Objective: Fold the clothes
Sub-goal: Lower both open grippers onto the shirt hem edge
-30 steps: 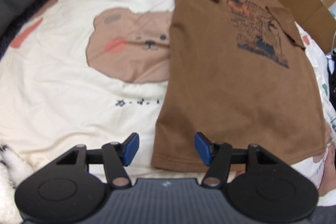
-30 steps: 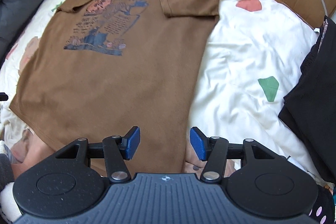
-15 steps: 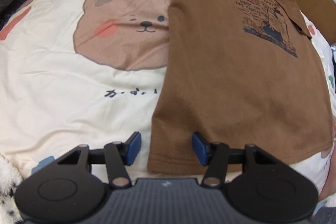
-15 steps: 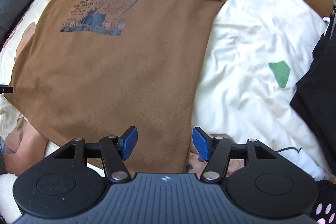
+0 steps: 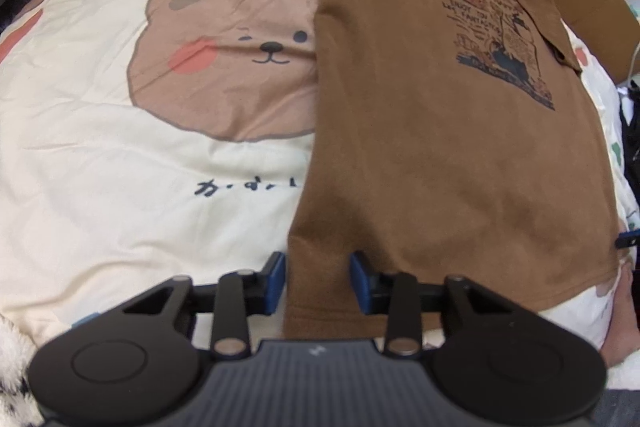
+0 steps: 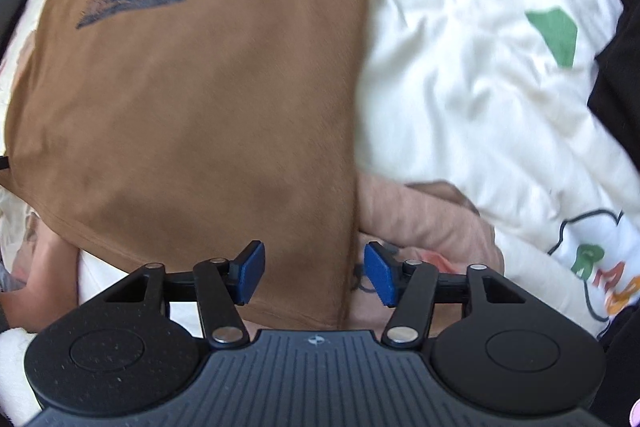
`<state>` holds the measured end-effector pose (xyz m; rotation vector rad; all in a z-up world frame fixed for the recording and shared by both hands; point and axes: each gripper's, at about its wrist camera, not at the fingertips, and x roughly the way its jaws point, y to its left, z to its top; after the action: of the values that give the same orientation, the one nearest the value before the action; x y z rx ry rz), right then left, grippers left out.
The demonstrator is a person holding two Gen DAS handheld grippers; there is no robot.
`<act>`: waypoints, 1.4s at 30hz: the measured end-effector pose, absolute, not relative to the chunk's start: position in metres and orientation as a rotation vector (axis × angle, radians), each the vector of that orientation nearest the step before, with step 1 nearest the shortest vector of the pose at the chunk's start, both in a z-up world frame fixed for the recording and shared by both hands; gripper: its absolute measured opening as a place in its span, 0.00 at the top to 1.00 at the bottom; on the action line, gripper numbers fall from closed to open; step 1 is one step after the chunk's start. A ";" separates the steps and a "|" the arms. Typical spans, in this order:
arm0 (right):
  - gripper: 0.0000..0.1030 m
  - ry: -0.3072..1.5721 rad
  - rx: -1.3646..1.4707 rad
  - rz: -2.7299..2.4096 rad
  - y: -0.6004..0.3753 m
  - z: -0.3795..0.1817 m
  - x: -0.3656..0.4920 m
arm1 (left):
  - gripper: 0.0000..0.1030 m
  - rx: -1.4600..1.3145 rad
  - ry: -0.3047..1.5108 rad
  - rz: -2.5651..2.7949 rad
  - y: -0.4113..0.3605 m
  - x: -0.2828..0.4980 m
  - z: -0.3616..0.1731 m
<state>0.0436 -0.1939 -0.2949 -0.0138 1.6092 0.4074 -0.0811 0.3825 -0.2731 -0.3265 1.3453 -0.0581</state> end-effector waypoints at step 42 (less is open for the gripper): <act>0.93 1.649 0.121 0.456 -0.195 -0.280 0.035 | 0.96 -0.373 1.354 -0.106 0.382 -0.076 -0.253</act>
<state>0.0348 -0.1945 -0.2798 0.1215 1.6493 0.4564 -0.0763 0.3821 -0.2535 -0.3735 1.3543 -0.1057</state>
